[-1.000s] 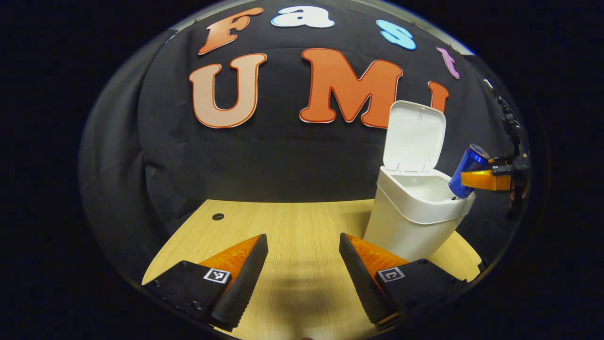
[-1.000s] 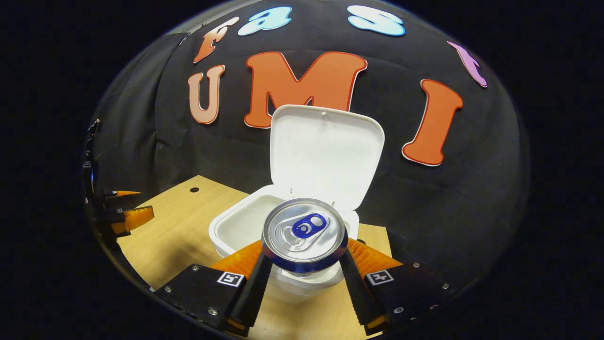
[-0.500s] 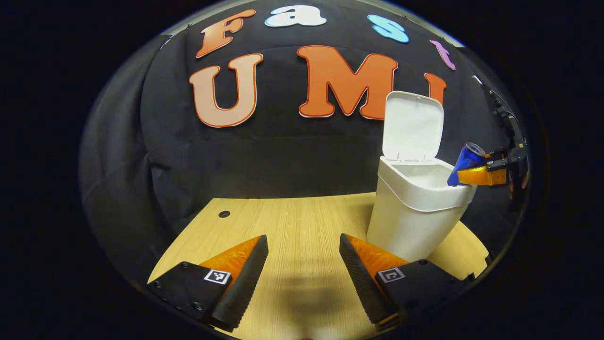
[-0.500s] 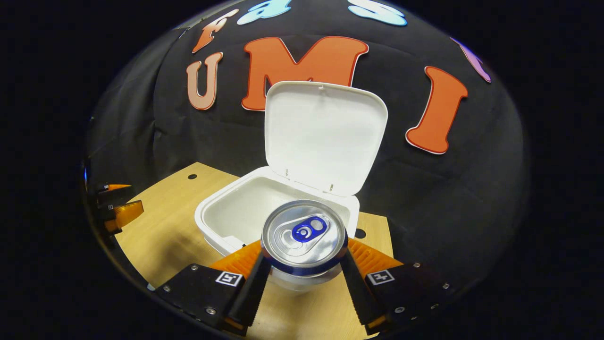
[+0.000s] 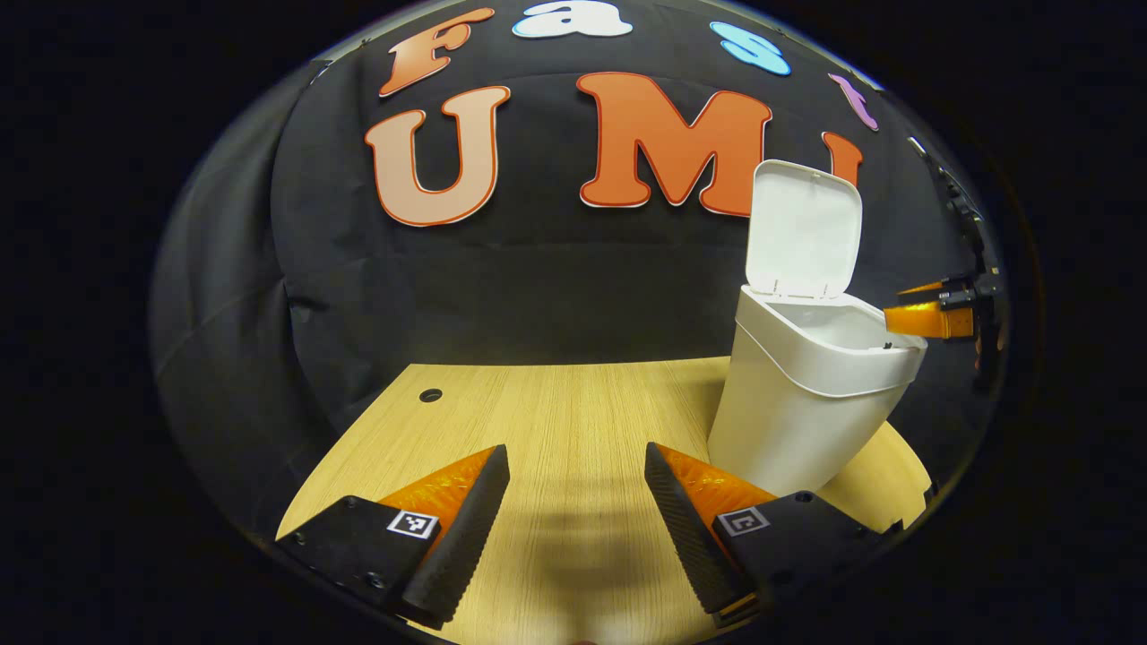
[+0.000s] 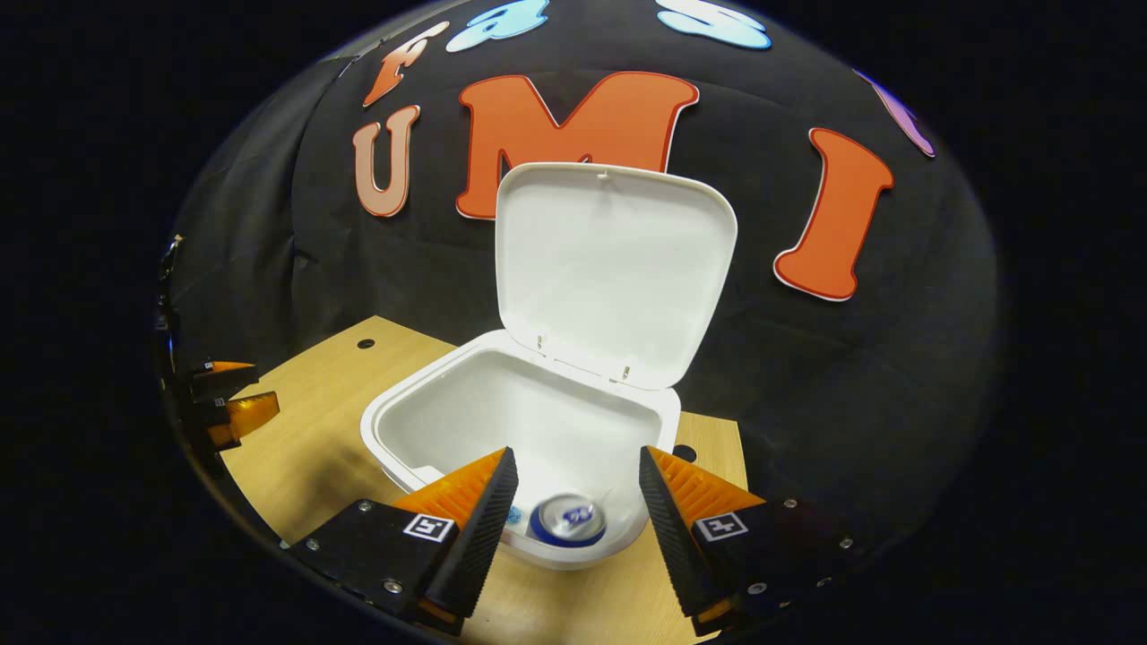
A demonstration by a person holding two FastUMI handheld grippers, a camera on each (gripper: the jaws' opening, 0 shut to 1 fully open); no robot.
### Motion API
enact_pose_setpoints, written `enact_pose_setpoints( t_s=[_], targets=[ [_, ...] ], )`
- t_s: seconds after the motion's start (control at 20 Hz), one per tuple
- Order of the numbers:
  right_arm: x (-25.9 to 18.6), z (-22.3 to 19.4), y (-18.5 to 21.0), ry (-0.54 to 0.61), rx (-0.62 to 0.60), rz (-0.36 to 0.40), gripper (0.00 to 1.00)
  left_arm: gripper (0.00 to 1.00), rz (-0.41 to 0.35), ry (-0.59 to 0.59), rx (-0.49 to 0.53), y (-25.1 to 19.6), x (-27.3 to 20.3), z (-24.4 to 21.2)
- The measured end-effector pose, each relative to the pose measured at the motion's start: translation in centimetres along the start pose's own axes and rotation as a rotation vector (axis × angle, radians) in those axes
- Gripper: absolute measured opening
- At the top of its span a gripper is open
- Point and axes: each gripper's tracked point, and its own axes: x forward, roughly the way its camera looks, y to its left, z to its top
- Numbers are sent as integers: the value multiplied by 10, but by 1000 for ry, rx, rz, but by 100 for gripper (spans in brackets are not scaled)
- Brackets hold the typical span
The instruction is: Press the lid of the desktop garbage bin to open it, pick up the crumpled paper on the desktop and throw it into the bin, then pick up the pop can on the desktop and drop it into the bin, and finally close the garbage bin lid.
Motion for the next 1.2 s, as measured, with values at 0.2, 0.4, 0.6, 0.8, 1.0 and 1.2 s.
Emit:
enact_pose_setpoints(
  t_s=[0.2,0.4,0.6,0.8,1.0,1.2],
  targets=[
    [2,53,-10,-94,-18,-20,84,97,-5,-4,2,0,4,2],
    [2,116,-17,-206,-31,-35,84,97,10,-4,-9,7,3,-1],
    [1,174,-14,-309,-56,-38,84,97,49,-9,-29,23,0,-3],
    [14,213,-18,-353,-65,-59,84,97,92,-8,-46,40,-4,-7],
    [39,223,-32,-319,-30,-95,84,97,134,-18,-60,57,-10,-9],
    [42,206,-36,-246,35,-100,84,97,141,-6,-86,61,-11,-13]
  ],
)
